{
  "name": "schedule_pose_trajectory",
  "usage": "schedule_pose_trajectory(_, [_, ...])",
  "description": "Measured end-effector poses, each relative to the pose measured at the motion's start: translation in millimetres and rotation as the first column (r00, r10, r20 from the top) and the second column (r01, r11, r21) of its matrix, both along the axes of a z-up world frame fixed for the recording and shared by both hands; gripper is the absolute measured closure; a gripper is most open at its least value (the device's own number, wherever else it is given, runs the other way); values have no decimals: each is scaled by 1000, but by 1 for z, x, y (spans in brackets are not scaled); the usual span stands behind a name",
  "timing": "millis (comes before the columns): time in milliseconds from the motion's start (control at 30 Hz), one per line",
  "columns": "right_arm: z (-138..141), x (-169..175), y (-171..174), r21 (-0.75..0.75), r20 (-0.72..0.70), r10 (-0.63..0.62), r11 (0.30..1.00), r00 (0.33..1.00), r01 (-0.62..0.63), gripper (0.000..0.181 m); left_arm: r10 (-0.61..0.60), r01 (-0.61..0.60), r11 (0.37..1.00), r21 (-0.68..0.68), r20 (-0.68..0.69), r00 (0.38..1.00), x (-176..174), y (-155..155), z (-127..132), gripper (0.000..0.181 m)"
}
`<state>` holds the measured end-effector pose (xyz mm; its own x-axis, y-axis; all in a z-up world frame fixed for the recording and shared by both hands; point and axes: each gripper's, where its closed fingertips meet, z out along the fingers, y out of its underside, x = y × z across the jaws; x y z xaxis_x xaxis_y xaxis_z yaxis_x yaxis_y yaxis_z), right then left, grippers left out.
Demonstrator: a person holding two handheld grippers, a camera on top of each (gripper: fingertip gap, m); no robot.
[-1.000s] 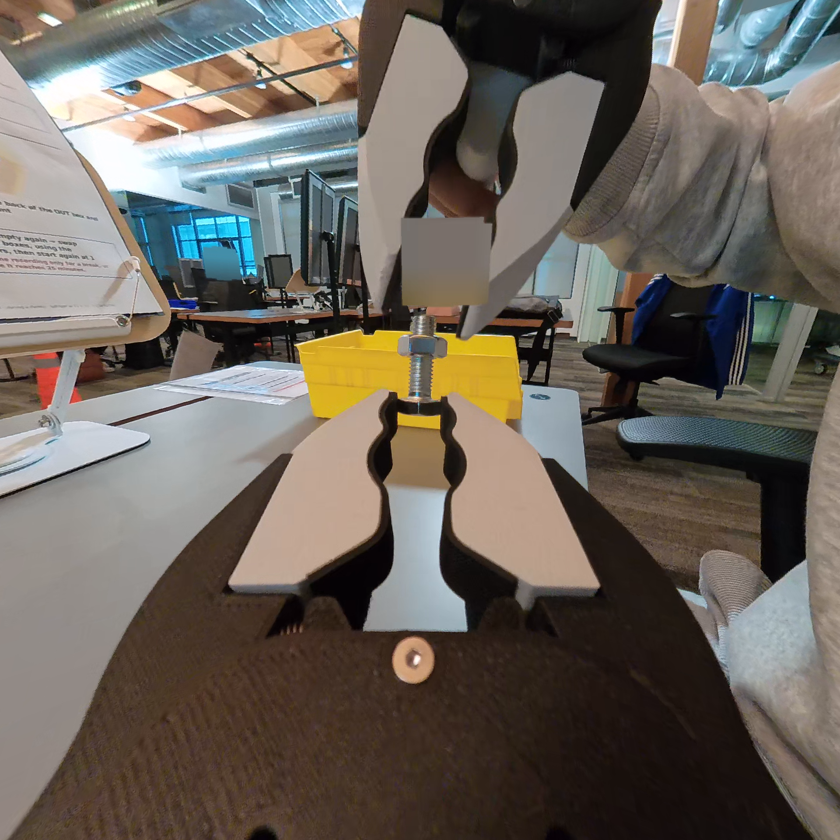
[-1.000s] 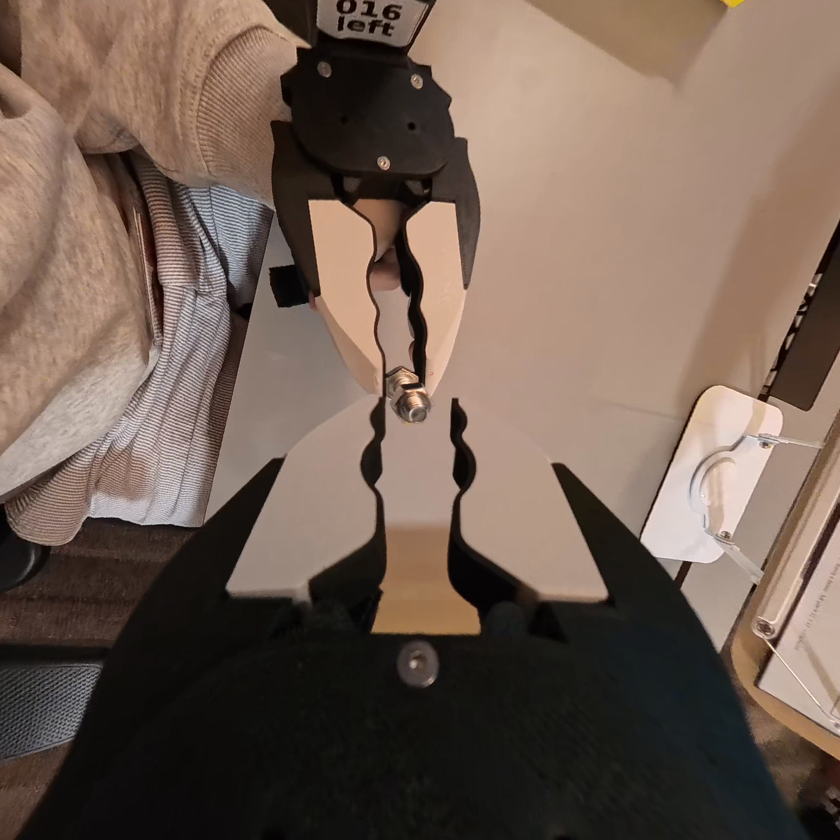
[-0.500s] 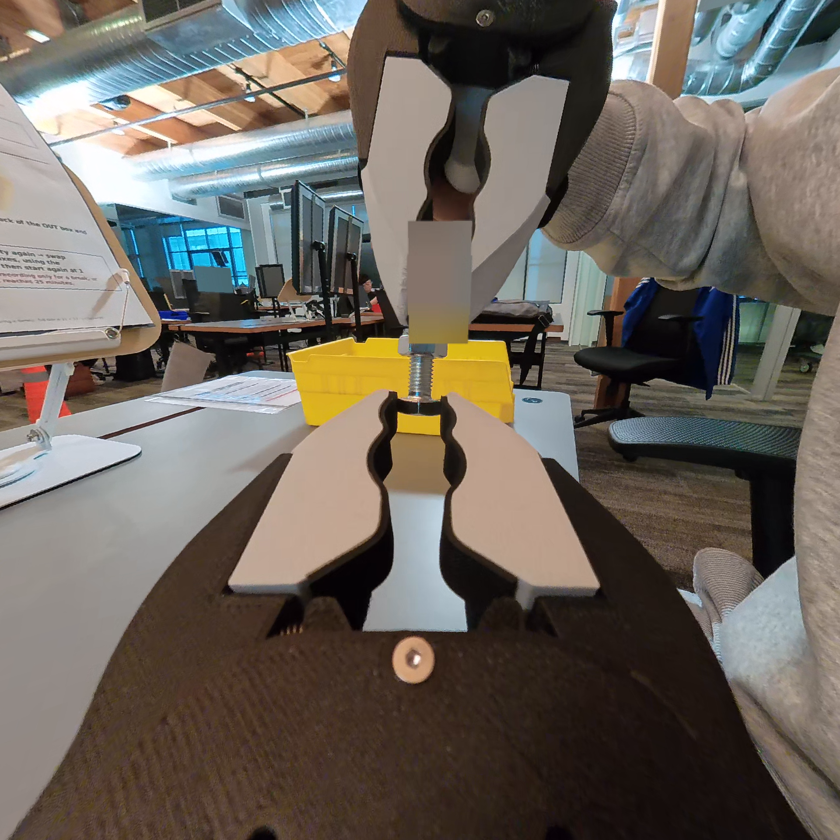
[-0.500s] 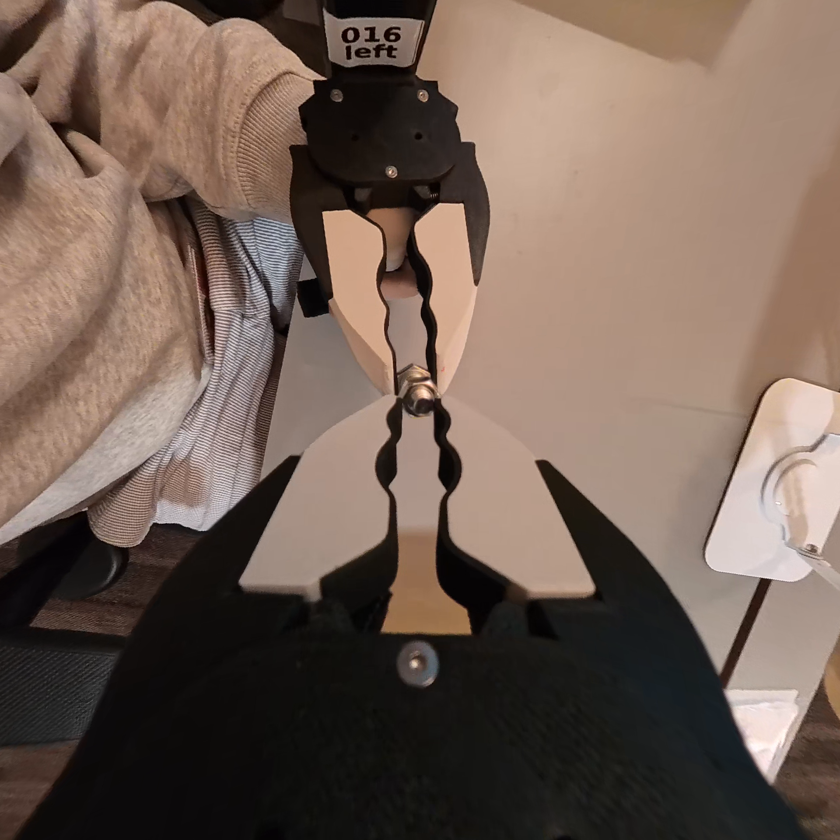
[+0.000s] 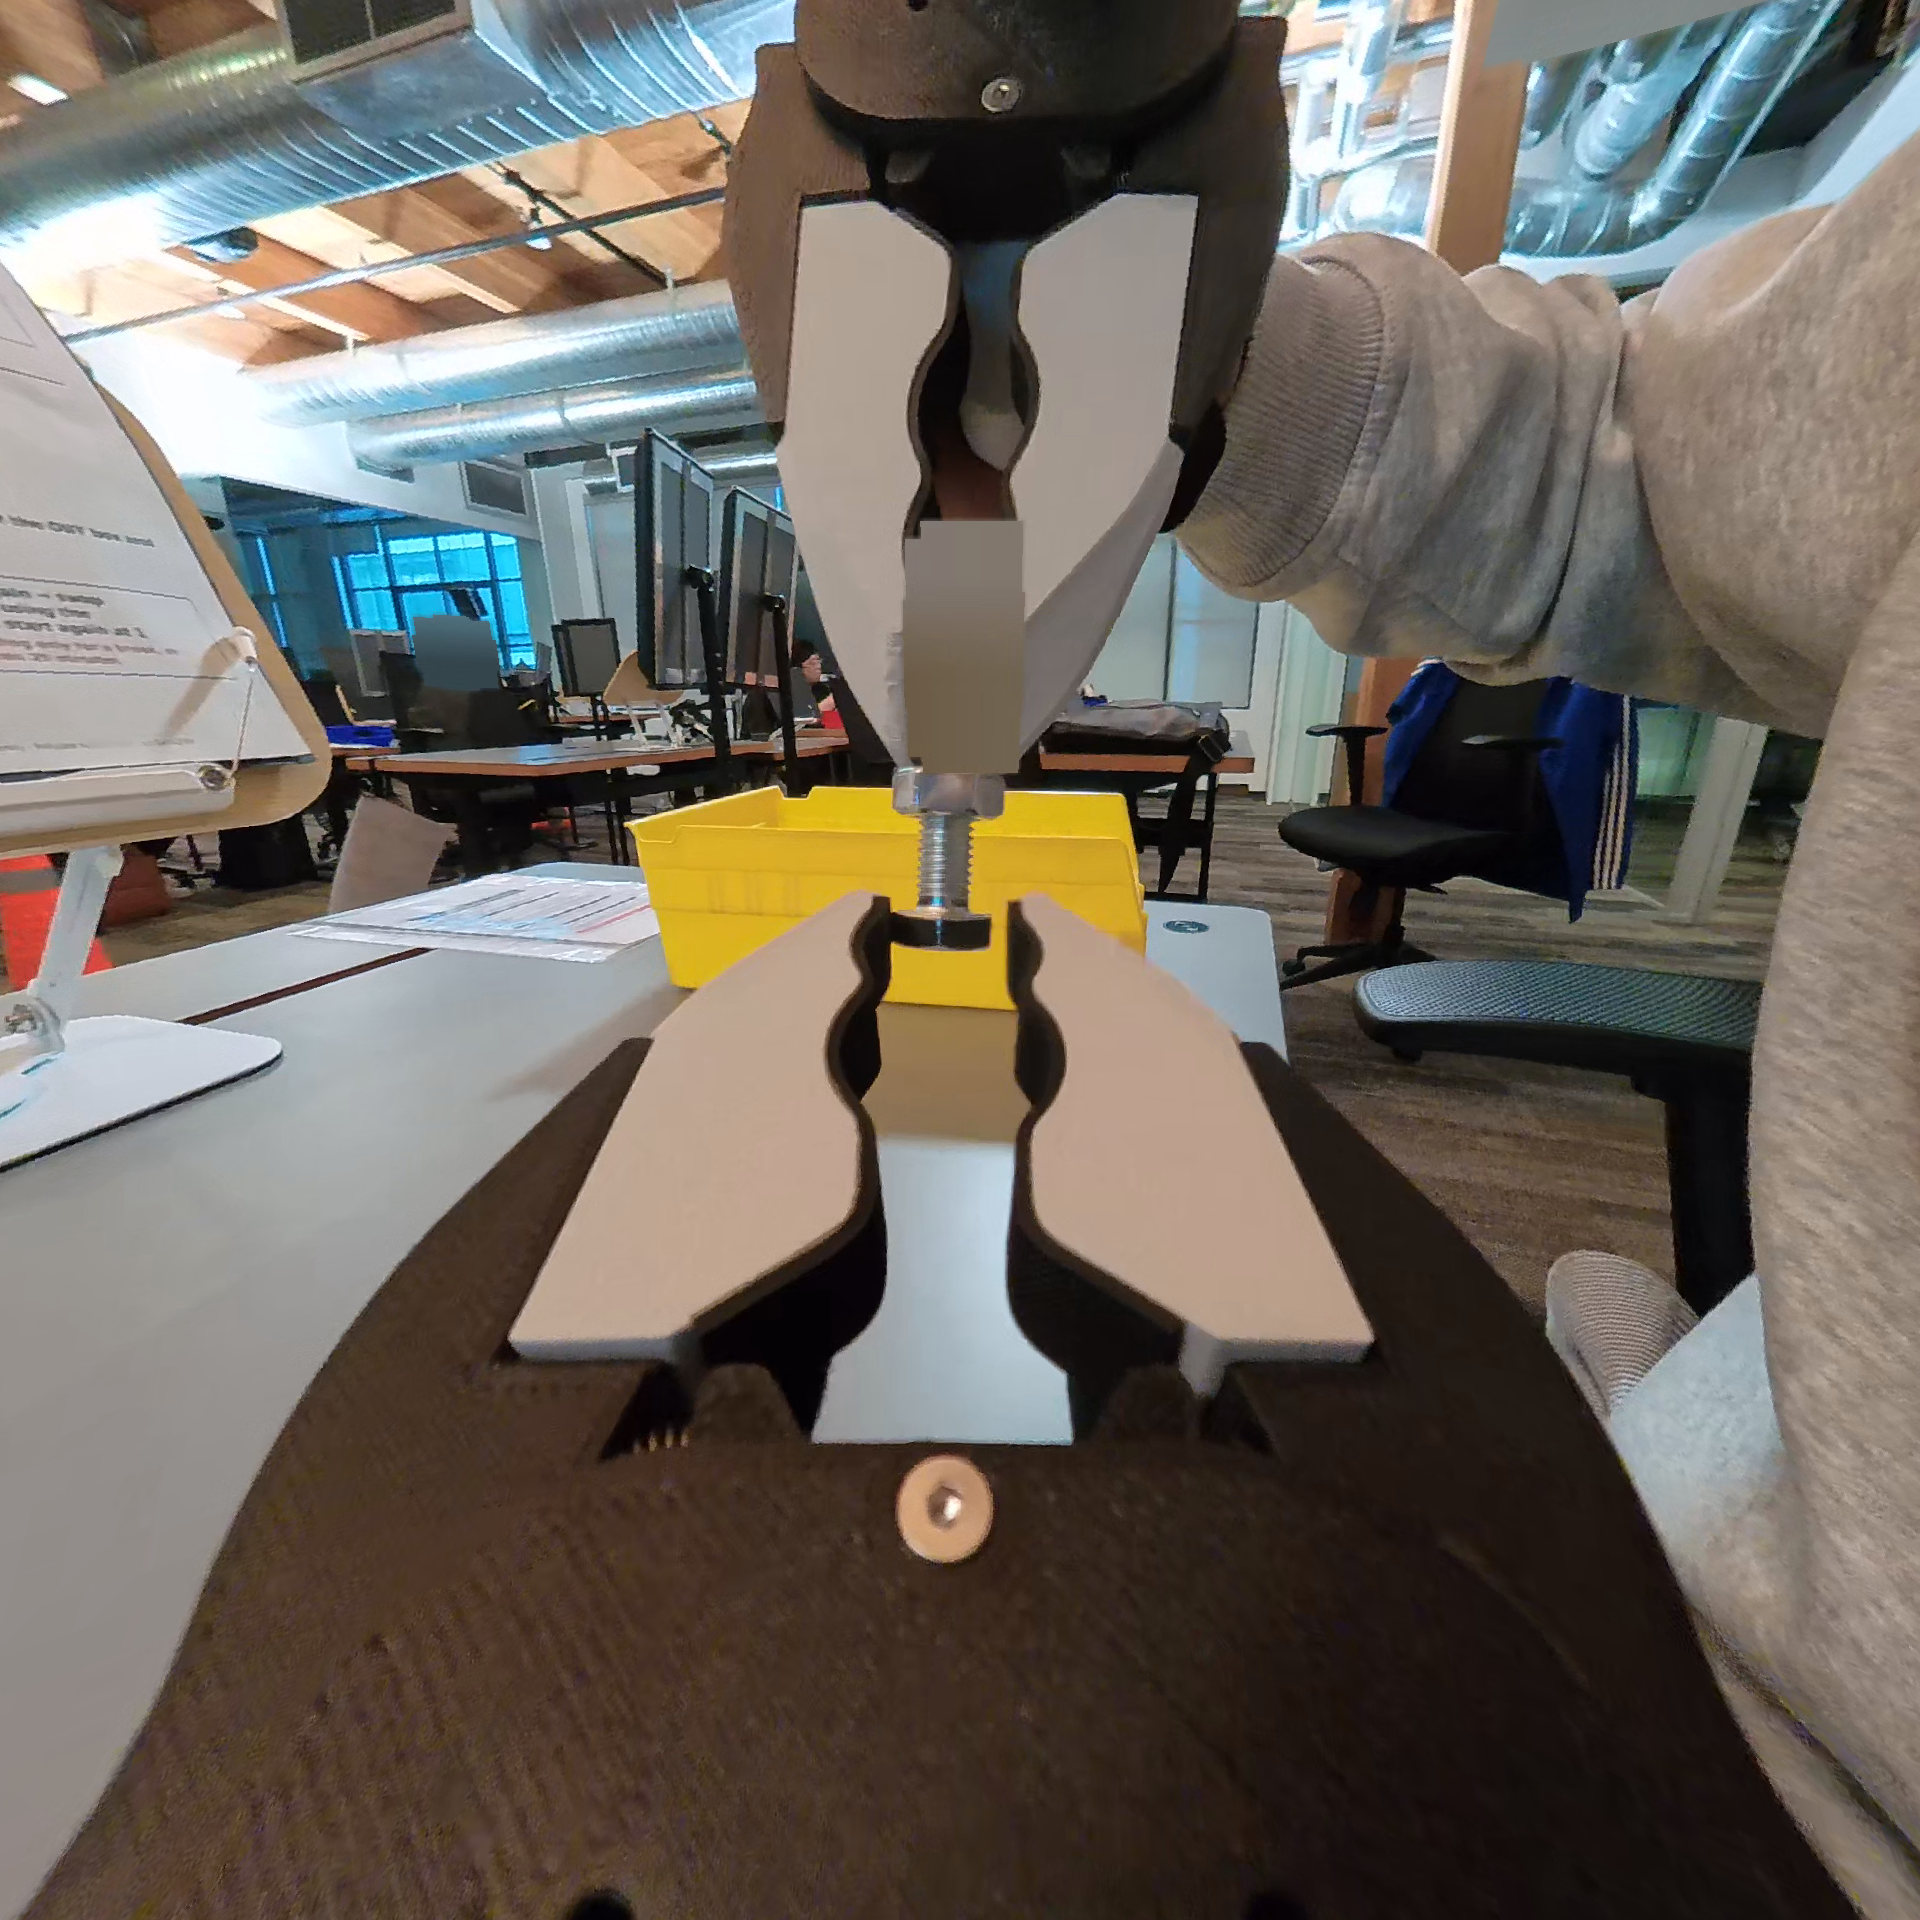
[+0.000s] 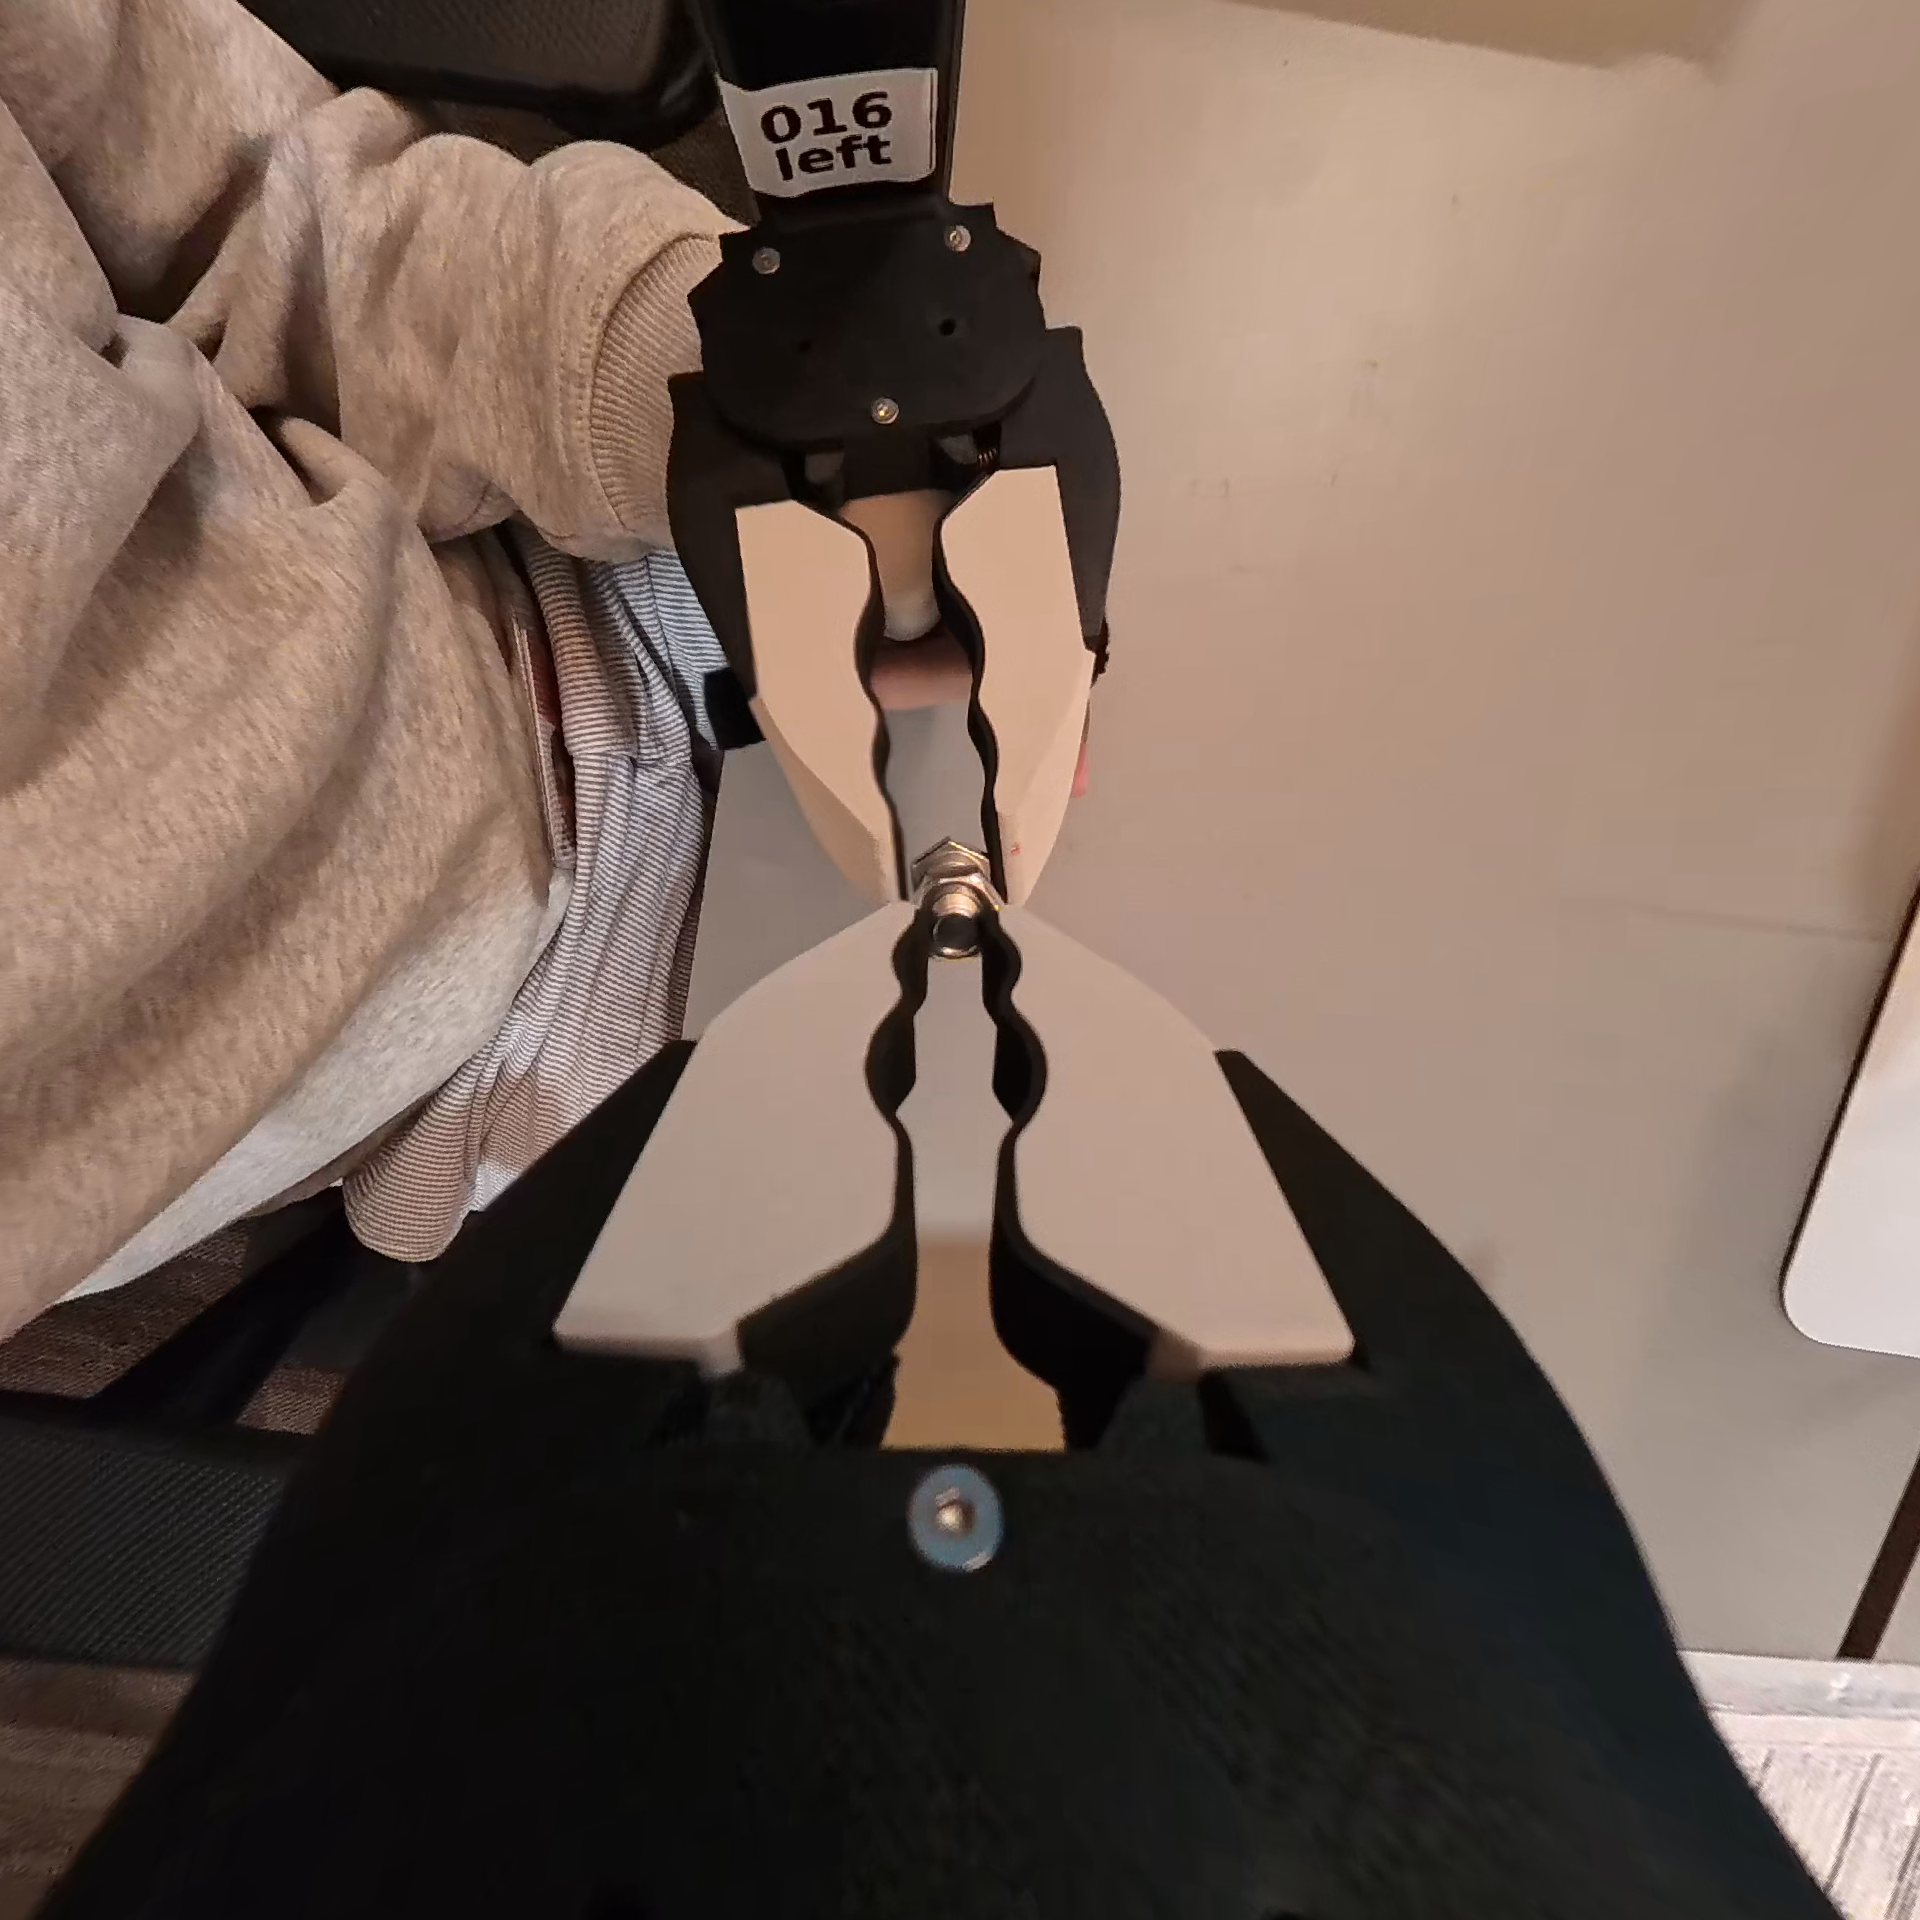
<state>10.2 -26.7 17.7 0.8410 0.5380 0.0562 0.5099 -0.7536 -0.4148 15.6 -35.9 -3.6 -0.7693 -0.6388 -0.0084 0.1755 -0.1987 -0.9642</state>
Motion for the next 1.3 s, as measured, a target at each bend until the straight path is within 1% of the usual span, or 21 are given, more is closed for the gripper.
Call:
schedule_pose_trajectory(67, [1,2,1,2,14,-2,1000,1000,2,172,-1,1,1000,2,7,1000,-1,-1,1,152])
schedule_pose_trajectory(167, [0,4,0,-3,29,-2,1000,1000,2,172,11,-11,1000,21,-7,1000,2,-2,-3,148])
schedule_pose_trajectory(267, [-2,4,-1,-10,31,-2,1000,1000,3,172,35,-35,999,42,-12,999,5,-1,-5,150])
schedule_pose_trajectory(400, [-3,2,-2,-15,40,2,1000,999,-2,172,41,-41,997,59,-9,999,5,-2,-7,163])
schedule_pose_trajectory(567, [-3,2,-2,-1,62,16,1000,998,-16,171,76,-76,994,82,3,997,8,0,-8,163])
schedule_pose_trajectory(600, [-3,3,-1,14,73,23,1000,997,-24,166,86,-86,993,86,7,996,9,0,-8,163])
schedule_pose_trajectory(633, [-2,2,0,25,80,30,999,996,-32,154,89,-89,992,86,6,996,9,1,-8,163])
schedule_pose_trajectory(667, [-2,2,0,29,82,35,999,996,-37,146,87,-87,993,84,3,996,9,1,-8,163])
schedule_pose_trajectory(733, [-1,-1,0,35,66,42,998,997,-44,139,90,-90,993,82,4,996,10,1,-8,163])
schedule_pose_trajectory(767, [-2,-2,0,34,60,43,998,997,-45,138,90,-90,993,81,4,996,10,1,-8,163])
schedule_pose_trajectory(1033, [-9,-3,1,38,92,73,996,993,-76,146,75,-76,995,65,9,997,8,1,-5,163])
schedule_pose_trajectory(1200, [-13,2,2,36,127,67,997,990,-72,161,68,-69,996,50,15,998,7,2,-3,163])
schedule_pose_trajectory(1300, [-14,5,2,29,118,41,999,992,-45,157,75,-76,996,49,17,997,7,3,-3,163])
